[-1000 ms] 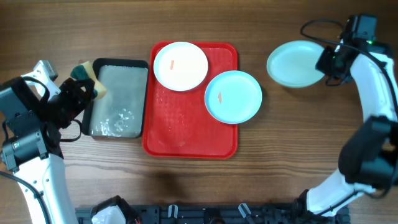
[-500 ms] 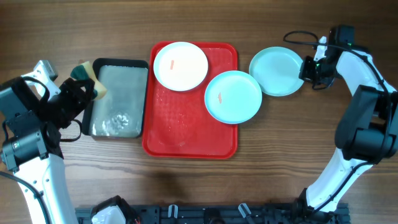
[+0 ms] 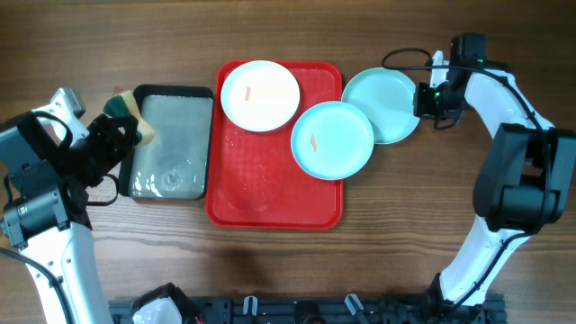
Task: Clean dirty plates on tray and stack at the side
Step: 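Lower the plate onto the table right of the red tray and release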
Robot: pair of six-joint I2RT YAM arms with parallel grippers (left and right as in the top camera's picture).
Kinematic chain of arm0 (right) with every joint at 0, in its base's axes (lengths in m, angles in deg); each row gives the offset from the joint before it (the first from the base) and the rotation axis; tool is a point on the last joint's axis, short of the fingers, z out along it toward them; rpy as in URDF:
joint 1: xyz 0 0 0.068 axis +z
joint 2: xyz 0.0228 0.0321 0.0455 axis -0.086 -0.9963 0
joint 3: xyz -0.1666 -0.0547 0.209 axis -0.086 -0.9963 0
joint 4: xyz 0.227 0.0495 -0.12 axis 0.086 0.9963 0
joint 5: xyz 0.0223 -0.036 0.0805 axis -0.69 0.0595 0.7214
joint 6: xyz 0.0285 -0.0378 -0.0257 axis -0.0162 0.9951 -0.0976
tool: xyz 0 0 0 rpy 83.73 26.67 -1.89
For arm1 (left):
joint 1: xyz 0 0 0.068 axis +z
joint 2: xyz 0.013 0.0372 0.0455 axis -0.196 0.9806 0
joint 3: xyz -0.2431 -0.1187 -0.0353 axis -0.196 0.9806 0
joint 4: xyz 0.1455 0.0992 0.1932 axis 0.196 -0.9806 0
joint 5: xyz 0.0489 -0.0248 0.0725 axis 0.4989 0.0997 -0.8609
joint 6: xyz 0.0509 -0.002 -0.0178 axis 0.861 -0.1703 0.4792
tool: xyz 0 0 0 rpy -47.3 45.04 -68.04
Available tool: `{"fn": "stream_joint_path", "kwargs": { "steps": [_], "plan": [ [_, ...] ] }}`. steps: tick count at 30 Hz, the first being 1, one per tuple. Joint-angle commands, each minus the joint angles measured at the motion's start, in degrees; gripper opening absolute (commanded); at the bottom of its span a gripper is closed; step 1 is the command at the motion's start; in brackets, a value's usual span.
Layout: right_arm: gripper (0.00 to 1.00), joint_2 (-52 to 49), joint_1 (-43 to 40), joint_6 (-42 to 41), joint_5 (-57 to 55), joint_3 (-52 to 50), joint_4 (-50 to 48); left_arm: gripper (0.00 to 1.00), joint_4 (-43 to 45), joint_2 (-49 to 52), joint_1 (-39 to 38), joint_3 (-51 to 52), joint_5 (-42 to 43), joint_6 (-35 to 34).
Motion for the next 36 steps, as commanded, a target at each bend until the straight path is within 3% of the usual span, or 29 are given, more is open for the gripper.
{"fn": "stream_joint_path", "kwargs": {
  "steps": [1,2,7,16,19,24,36],
  "plan": [
    [0.33,-0.83,1.53,0.87,0.96,0.44,0.42,0.04,0.04,-0.68,0.26,-0.98,-0.13,1.49],
    [0.37,-0.79,1.53,0.83,0.98,0.85,0.79,0.04,0.04,-0.68,0.26,-0.98,-0.13,1.51],
    [0.42,2.1,1.53,0.79,2.8,3.78,4.68,0.04,0.04,-0.68,0.26,-0.98,-0.15,1.51],
    [0.36,13.64,1.9,0.87,7.32,4.42,14.08,0.04,0.02,-0.68,0.26,-0.98,-0.13,1.51],
    [0.39,14.43,2.64,1.11,4.57,4.39,16.11,0.04,0.02,-0.68,0.26,-0.98,-0.13,1.51],
    [0.4,12.7,3.19,1.49,-0.46,1.33,10.71,0.04,-0.15,-0.68,0.26,-0.98,-0.13,1.49],
    [0.38,9.33,9.11,5.4,11.82,-4.7,7.96,0.04,-0.2,-0.68,0.26,-0.98,-0.13,1.49]
  ]
}}
